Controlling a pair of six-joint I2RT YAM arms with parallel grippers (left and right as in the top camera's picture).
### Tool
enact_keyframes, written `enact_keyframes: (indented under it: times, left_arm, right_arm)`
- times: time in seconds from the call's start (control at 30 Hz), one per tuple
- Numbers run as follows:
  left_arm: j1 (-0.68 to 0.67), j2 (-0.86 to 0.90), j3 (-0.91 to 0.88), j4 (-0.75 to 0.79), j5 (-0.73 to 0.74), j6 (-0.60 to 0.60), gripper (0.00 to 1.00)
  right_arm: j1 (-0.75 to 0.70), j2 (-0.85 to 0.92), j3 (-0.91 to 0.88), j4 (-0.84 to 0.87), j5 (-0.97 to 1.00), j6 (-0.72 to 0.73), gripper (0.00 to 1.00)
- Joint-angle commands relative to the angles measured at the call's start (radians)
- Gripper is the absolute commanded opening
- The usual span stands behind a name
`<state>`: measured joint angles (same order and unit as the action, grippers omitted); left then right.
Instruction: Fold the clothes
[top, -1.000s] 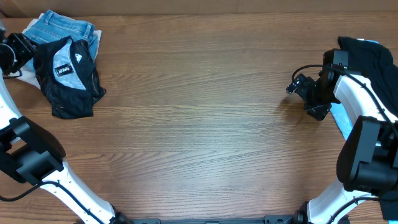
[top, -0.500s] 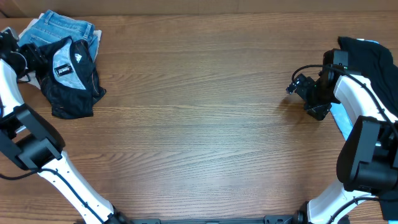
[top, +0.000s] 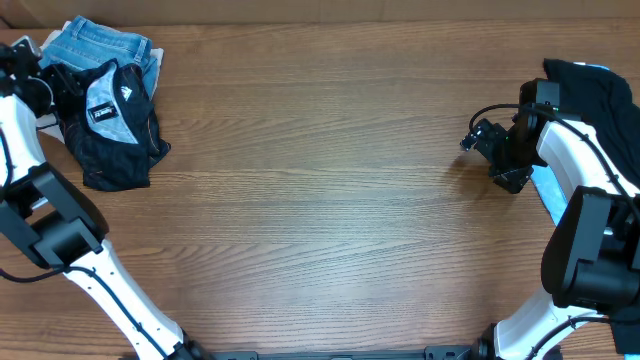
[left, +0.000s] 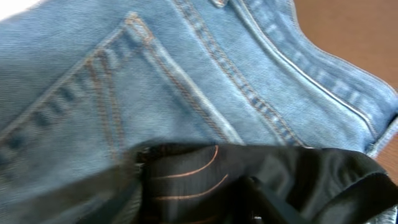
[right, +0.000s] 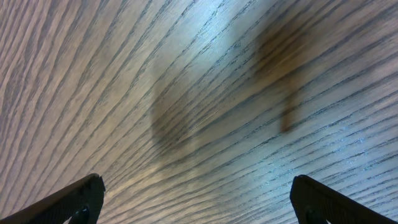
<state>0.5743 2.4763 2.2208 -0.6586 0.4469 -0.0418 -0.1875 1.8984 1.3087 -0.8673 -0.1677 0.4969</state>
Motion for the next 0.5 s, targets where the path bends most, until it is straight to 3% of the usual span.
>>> enact_keyframes:
  times: [0.0, 0.07, 0.2, 0.47]
  left_arm:
    - [-0.030, 0.022, 0.019, -0.007, 0.039, 0.019, 0.44]
    - [-0.037, 0.022, 0.019, -0.013, 0.023, 0.019, 0.37]
    - [-0.047, 0.022, 0.019, -0.021, -0.017, 0.003, 0.04]
    - [-0.047, 0.020, 0.116, -0.028, -0.002, -0.041, 0.04]
  right_arm:
    - [0.000, -0.032, -0.005, 0.003, 0.010, -0.003, 1.00]
    - [0.000, -0.032, -0.005, 0.003, 0.010, -0.003, 1.00]
    - [0.000, -0.032, -0.005, 0.003, 0.010, -0.003, 1.00]
    - [0.000, -0.032, -0.005, 0.003, 0.010, -0.003, 1.00]
